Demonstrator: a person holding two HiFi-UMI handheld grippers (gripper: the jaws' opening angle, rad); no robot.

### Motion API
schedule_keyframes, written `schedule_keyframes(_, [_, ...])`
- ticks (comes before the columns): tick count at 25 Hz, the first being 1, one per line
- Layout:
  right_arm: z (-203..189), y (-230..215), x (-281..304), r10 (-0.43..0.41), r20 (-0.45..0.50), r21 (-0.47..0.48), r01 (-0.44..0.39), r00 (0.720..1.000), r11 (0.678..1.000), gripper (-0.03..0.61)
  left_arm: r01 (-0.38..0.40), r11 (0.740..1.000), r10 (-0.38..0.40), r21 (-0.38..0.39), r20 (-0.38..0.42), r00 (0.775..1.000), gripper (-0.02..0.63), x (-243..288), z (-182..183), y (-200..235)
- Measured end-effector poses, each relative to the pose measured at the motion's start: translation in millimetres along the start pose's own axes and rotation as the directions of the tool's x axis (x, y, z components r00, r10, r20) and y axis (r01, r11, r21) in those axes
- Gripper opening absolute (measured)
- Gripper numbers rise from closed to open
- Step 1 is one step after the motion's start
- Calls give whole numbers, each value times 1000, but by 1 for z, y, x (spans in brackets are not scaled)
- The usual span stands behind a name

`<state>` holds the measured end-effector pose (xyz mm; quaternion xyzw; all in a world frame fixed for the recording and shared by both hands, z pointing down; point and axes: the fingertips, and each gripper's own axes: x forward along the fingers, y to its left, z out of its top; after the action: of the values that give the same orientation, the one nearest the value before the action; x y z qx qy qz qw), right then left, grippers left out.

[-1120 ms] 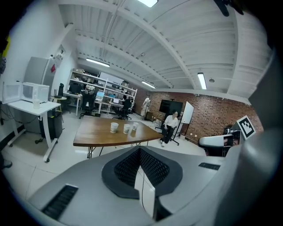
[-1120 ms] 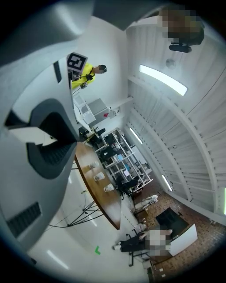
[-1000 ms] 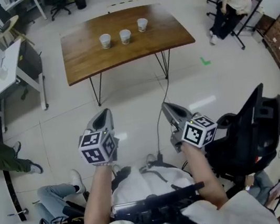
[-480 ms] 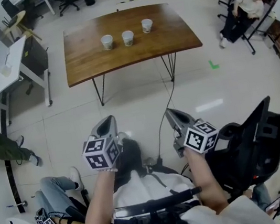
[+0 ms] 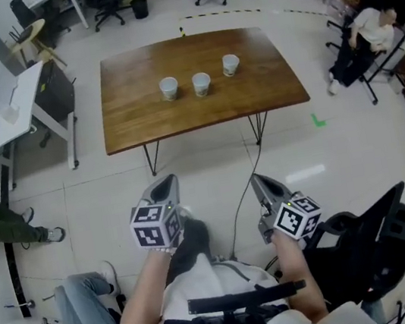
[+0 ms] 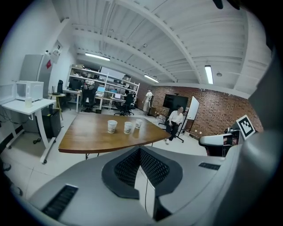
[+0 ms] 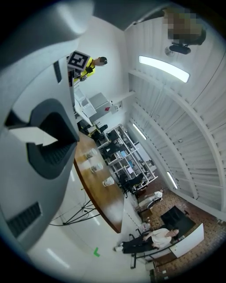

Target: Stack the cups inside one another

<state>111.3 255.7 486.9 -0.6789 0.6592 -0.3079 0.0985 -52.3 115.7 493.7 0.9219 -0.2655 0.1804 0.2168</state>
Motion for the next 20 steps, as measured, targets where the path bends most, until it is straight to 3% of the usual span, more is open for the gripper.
schedule_keyframes(13, [18, 5, 146, 64, -182, -114, -86, 981, 990, 23, -50, 996, 53, -74, 37, 998, -3, 49, 33, 74])
schedule_keyframes(20, [33, 12, 206, 65, -211, -157, -100, 975, 983, 30, -86, 988, 93, -129, 44, 995, -3, 57, 39, 110])
